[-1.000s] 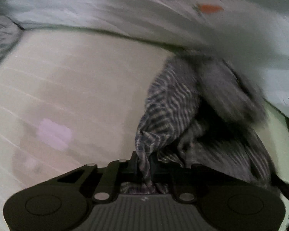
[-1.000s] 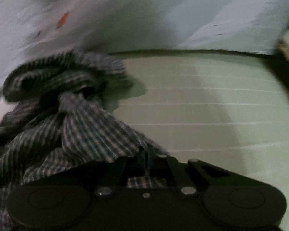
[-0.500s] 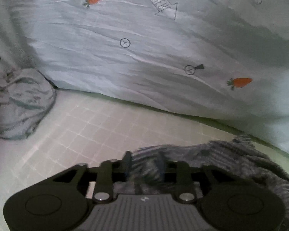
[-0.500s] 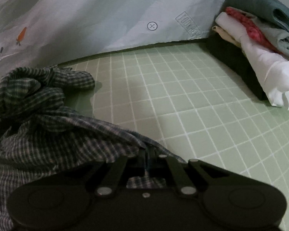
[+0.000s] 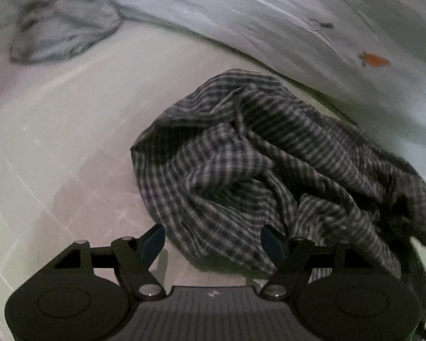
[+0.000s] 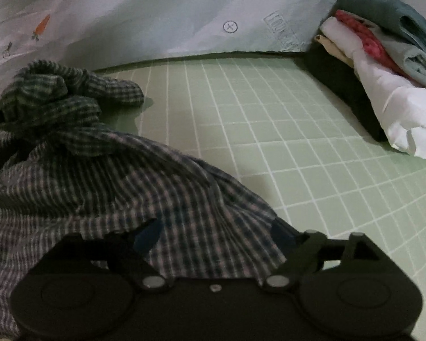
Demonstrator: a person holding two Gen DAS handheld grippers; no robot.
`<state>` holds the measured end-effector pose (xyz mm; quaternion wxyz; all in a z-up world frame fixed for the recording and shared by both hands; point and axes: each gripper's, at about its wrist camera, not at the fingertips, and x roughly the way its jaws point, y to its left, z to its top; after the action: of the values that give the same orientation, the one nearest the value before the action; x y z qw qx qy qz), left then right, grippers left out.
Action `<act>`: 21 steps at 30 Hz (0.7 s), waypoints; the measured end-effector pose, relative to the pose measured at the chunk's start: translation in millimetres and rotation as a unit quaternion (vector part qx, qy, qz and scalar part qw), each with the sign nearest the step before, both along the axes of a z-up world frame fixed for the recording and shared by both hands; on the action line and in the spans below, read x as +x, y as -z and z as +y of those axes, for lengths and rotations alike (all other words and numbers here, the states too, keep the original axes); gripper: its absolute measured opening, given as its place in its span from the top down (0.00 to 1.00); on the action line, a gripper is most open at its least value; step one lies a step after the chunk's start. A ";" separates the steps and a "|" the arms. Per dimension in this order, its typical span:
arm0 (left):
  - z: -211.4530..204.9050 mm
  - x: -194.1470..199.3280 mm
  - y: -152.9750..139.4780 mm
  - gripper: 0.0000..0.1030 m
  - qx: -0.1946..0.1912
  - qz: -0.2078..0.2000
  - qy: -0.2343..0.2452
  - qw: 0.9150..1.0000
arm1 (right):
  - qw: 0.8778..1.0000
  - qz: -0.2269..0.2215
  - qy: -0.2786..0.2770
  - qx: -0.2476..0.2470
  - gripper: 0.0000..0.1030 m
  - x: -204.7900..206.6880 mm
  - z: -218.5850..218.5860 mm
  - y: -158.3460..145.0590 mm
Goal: Fold clothes
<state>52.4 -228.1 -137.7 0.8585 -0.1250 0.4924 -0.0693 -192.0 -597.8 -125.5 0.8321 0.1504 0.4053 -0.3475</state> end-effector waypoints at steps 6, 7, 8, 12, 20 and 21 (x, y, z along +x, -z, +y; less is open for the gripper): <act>9.1 19.7 15.5 0.51 -0.009 -0.002 -0.036 0.999 | 1.000 -0.009 0.005 0.008 0.15 2.4 -0.5 -1.6; 9.2 22.5 15.5 0.63 -0.004 0.001 -0.026 1.000 | 1.000 -0.008 0.005 0.007 0.15 4.0 0.7 -1.4; 9.9 25.3 14.8 0.69 0.001 0.001 -0.018 1.000 | 1.000 -0.006 0.005 0.007 0.15 5.6 1.9 -1.2; 23.0 40.2 2.7 0.91 0.031 -0.022 -0.001 0.999 | 1.000 -0.004 0.018 0.015 0.15 8.2 6.7 0.6; 101.1 118.0 -56.4 0.96 0.091 -0.124 -0.043 0.987 | 0.999 -0.002 0.048 0.025 0.15 12.5 21.6 4.0; 112.0 128.2 -64.3 0.94 0.093 -0.137 -0.052 0.985 | 0.998 -0.002 0.051 0.025 0.15 13.6 24.5 4.3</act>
<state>180.6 -116.0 -73.4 0.9281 -0.0594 0.3676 0.0051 -178.4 -573.3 -129.8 0.8099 0.1921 0.4043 -0.3790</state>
